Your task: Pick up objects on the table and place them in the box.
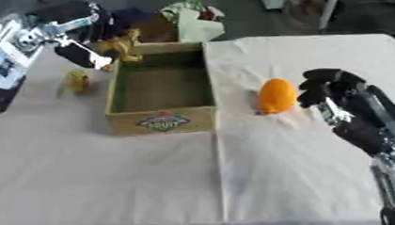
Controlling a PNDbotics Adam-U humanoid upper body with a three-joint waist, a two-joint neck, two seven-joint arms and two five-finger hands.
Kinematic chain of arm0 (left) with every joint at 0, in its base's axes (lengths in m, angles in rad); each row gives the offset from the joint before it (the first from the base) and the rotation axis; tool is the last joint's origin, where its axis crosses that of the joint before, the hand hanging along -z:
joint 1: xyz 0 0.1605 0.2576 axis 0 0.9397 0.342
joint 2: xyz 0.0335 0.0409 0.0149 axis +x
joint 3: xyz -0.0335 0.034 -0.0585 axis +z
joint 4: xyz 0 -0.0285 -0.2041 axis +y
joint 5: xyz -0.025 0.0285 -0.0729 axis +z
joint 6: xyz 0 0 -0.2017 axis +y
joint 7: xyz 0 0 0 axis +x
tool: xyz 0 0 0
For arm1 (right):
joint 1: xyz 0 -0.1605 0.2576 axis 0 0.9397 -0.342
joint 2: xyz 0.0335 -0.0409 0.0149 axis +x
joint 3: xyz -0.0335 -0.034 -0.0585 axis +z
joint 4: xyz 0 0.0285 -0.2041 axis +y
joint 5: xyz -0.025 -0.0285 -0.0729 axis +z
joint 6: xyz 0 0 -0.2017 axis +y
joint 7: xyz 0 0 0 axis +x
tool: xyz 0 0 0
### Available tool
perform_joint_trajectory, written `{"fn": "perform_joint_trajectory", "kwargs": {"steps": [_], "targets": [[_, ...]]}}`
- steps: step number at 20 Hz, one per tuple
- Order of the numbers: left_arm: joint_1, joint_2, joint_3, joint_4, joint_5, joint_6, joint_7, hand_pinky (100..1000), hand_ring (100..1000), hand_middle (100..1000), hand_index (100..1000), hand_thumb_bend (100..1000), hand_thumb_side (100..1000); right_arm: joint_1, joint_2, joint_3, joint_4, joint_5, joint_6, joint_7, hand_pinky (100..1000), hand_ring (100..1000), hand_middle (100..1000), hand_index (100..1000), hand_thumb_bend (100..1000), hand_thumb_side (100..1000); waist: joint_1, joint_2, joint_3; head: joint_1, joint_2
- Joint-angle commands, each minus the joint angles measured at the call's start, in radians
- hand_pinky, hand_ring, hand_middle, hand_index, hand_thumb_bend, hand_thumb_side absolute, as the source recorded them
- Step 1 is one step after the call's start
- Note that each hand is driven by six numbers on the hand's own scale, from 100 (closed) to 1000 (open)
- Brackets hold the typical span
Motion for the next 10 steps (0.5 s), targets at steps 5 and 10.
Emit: {"fn": "perform_joint_trajectory", "kwargs": {"steps": [5, 10], "targets": [[-0.028, -0.073, 0.027, 0.076, -0.077, -0.02, 0.114, 302, 271, 254, 441, 100, 162, -0.034, -0.006, 0.012, -0.014, -0.009, 0.001, 0.02, 591, 611, 623, 782, 100, 525, 0.005, 0.01, -0.041, 0.04, -0.03], [-0.011, -0.106, 0.013, 0.105, -0.108, -0.041, 0.118, 367, 342, 324, 504, 100, 146, -0.038, -0.004, 0.015, -0.014, -0.006, 0.003, 0.026, 591, 611, 623, 782, 100, 527, 0.012, 0.017, -0.051, 0.044, -0.032]]}}
